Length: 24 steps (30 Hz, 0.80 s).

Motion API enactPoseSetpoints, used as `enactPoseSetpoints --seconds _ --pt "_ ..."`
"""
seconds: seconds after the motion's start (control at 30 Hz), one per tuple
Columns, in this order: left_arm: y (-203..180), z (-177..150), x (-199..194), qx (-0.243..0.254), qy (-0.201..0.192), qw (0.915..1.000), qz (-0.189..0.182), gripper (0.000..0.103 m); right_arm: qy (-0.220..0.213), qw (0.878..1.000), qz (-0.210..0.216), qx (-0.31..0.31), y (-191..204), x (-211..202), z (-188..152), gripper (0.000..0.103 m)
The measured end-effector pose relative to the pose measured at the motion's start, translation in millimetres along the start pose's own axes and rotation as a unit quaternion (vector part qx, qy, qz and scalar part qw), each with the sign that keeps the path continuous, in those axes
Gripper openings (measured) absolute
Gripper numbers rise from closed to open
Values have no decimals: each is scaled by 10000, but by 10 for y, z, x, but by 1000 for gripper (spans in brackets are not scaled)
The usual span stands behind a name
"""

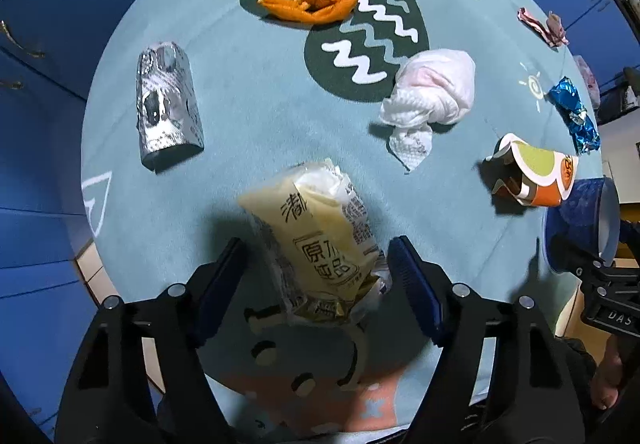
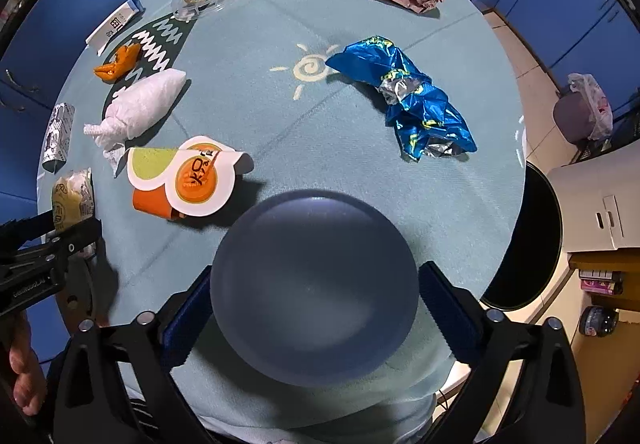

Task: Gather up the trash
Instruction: 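Grasp the printed snack bag with the left gripper while the right gripper grasps the blue cup, then carry both items to the black bin while the right gripper releases the blue cup inside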

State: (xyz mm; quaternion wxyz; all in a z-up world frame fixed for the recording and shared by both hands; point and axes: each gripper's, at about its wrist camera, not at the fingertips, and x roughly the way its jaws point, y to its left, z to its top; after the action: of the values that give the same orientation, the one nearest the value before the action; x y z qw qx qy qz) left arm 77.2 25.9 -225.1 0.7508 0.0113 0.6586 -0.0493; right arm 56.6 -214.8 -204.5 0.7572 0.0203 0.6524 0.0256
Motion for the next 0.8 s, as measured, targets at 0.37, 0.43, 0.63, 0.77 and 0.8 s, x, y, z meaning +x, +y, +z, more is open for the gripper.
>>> enactPoseSetpoints --seconds 0.37,0.43,0.63,0.77,0.8 --pt "-53 9 -59 72 -106 9997 198 50 -138 9998 -85 -152 31 -60 -17 77" --pt "-89 21 -80 65 -125 9997 196 46 -227 9995 -146 -169 35 -102 -5 77" --pt "-130 85 -269 38 -478 9982 359 38 -552 9980 -275 -116 3 -246 6 77" --pt "-223 153 -417 133 -723 9961 496 37 -800 9959 -405 -91 -8 -361 45 77" --pt "-246 160 -442 153 -765 9956 520 37 -866 9953 -426 -87 -27 -389 52 77"
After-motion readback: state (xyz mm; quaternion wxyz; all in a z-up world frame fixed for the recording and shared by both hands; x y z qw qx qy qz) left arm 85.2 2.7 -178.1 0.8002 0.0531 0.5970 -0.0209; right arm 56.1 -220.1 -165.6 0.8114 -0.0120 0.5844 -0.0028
